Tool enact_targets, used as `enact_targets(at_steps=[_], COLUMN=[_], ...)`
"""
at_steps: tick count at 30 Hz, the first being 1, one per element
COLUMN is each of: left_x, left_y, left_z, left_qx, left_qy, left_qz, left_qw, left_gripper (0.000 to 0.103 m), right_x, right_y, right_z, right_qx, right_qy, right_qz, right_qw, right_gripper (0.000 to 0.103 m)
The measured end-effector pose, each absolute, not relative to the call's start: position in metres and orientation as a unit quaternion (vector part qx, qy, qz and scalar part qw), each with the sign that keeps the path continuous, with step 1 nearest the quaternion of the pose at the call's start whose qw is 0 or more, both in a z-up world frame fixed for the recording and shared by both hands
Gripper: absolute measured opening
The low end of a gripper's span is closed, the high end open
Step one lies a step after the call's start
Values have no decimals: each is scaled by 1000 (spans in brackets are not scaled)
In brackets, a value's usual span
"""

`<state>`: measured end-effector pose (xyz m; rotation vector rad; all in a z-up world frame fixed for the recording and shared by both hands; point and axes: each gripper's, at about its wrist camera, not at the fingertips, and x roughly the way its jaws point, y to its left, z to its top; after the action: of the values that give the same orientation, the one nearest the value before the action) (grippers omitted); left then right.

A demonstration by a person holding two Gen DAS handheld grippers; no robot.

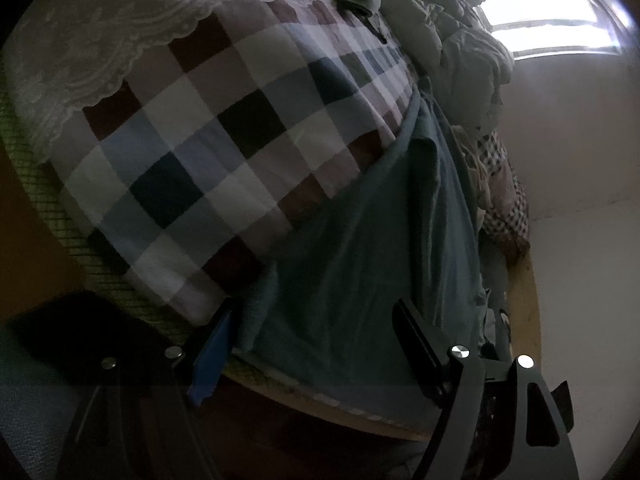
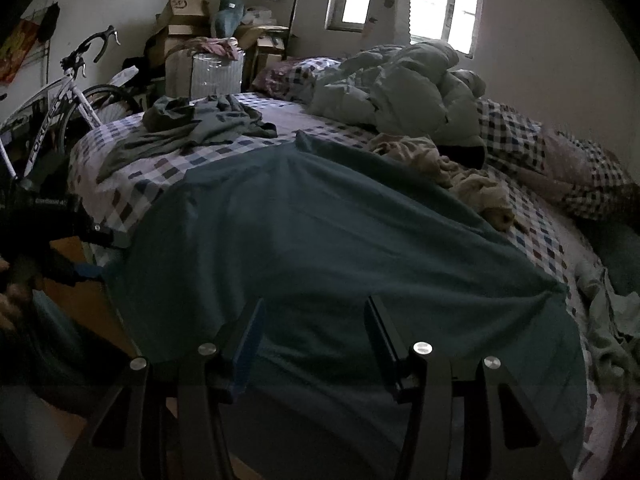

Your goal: Fold clothes

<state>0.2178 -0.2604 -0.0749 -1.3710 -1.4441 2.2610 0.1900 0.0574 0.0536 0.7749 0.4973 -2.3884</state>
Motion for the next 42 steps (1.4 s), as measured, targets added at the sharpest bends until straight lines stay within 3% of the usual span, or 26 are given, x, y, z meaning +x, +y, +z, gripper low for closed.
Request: enact_targets(at_steps=[4,10,12,14,17,19,21,38,42], left_x=[220,225,226,226,228,230,232,249,251], left_y=[-261,-265,-265,-265,-265,-265,-267,-276,-277], left_z=[-74,-74,-74,-73,-72,-72,-71,-38,-27], left_qx=[-457,-457,-460,-463,-468,-469,-469,-419,-406], left_qy=[-476,-479,-478,-475,-469,-467,-466,-495,-499], left_qz=[748,746,745,746,746,747,748,754,754], left_qw=[69,71,69,68,68,66,63,107,133], left_gripper=[76,57,44,42,26,25,8,4,4], right_x=[189,188,189,189,188,188,188,224,247], right_y=[57,56,55,55,55,56,56,18,-4], right_z=[52,51,49,48,45,45,43,36,41], right_qx=[291,289,289,290,293,293,293,267,244], right_qy=[187,191,194,196,200,200,202,256,256], right_qz=[-895,-896,-896,-896,-894,-895,-894,-876,-873], right_qw=[282,276,276,275,273,272,271,309,335], right_gripper=[55,55,55,55,55,55,55,55,73])
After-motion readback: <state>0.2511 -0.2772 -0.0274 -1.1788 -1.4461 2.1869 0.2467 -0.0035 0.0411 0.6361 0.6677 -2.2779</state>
